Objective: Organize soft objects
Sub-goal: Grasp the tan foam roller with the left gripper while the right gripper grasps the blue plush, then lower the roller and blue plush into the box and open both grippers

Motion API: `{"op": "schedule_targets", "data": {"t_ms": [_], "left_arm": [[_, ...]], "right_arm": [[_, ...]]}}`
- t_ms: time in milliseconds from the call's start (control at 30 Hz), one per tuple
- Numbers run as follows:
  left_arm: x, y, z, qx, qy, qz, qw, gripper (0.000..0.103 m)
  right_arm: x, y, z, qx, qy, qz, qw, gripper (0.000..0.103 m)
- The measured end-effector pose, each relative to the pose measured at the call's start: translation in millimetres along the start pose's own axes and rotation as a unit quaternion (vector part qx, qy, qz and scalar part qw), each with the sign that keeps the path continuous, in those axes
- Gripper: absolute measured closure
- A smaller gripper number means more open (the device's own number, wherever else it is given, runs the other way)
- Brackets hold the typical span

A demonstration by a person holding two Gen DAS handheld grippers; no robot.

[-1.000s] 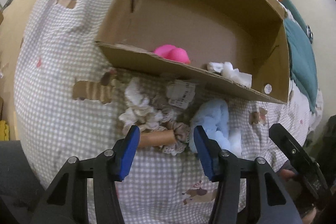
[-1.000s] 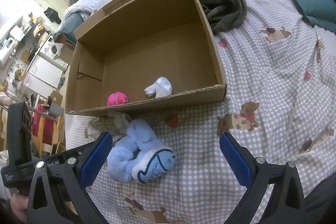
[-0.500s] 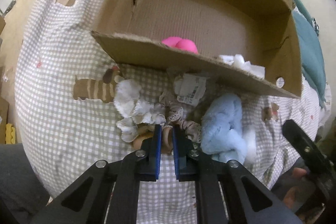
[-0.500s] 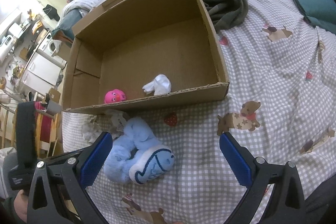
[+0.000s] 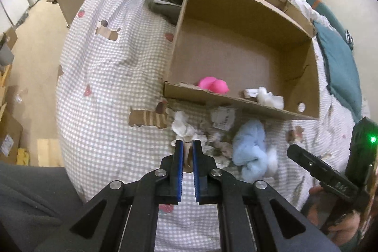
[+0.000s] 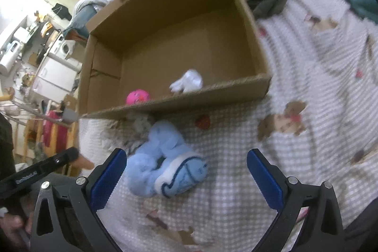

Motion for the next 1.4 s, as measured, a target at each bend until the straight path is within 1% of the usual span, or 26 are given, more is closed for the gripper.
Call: {"op": "schedule_targets", "data": {"t_ms": [67, 133, 233, 300, 333, 400, 567, 600, 633, 667, 700, 733, 767, 833, 967, 1200, 1300, 1400], "left_arm": [[1, -4, 7, 0.001, 0.01, 0.007, 0.9999, 0.096], [-4, -5, 14, -0.002, 0.019, 0.012, 0.9998, 0.096], [-5, -5, 14, -0.001, 0.01, 0.006, 0.9999, 0.096], [-6, -5, 16, 0.001, 0.009, 0.005, 0.9999, 0.096], [-7, -4, 17, 0.001, 0.008, 0.004, 1.0, 0.096], [-7, -4, 17, 0.002, 0.007, 0.002, 1.0, 0.096], [-2, -6, 18, 0.004, 0.008, -0.008, 0.9999, 0.096], [-1, -6, 18, 0.005, 0.007, -0.01, 0.9999, 0.096], [-1, -5, 18, 0.005, 0.008, -0.01, 0.9999, 0.096], [-1, -5, 18, 0.003, 0.01, -0.009, 0.9999, 0.096], [-1, -4, 18, 0.002, 0.012, -0.008, 0.9999, 0.096], [-1, -4, 18, 0.001, 0.013, -0.007, 0.9999, 0.096], [-1, -4, 18, 0.0, 0.015, -0.006, 0.9999, 0.096], [0, -4, 18, 0.0, 0.018, -0.006, 0.9998, 0.096], [5, -5, 18, -0.002, 0.024, -0.009, 0.9997, 0.096], [8, -7, 14, -0.008, 0.03, -0.009, 0.9995, 0.096], [6, -7, 9, -0.013, 0.029, -0.006, 0.9995, 0.096], [7, -8, 4, -0.022, 0.038, -0.002, 0.9991, 0.096]], "right_arm": [[1, -7, 8, 0.026, 0.015, 0.009, 1.0, 0.0], [0, -13, 16, 0.046, 0.017, 0.013, 0.999, 0.0], [4, -18, 26, 0.066, 0.023, 0.009, 0.998, 0.0], [15, -19, 34, 0.078, 0.037, 0.001, 0.996, 0.0], [20, -19, 38, 0.081, 0.037, -0.009, 0.996, 0.0], [26, -20, 46, 0.079, 0.021, -0.034, 0.996, 0.0], [33, -31, 66, 0.091, -0.021, -0.078, 0.993, 0.0], [33, -31, 66, 0.086, -0.025, -0.083, 0.992, 0.007], [33, -28, 66, 0.081, -0.027, -0.085, 0.993, 0.021], [34, -27, 66, 0.078, -0.025, -0.084, 0.993, 0.031], [34, -25, 63, 0.074, -0.021, -0.081, 0.994, 0.037], [32, -23, 60, 0.068, -0.016, -0.077, 0.995, 0.046], [31, -20, 57, 0.063, -0.013, -0.073, 0.995, 0.051], [31, -17, 51, 0.052, -0.005, -0.068, 0.996, 0.057], [34, -16, 34, 0.03, 0.0, -0.077, 0.997, 0.062], [38, -17, 8, 0.004, 0.01, -0.084, 0.996, 0.063], [37, -21, 1, 0.0, 0.016, -0.074, 0.997, 0.063], [35, -24, -1, -0.002, 0.022, -0.069, 0.997, 0.063]]}}
Point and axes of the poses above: each gripper's, at about its wrist camera, not at the fingertips, and z roughly the way its jaws point, x to its left, y to its top, the point moved 10 cm from there along z, roughly the way its jaws point, and after that the axes turned 6 degrees about z, right-handed, at the moved point
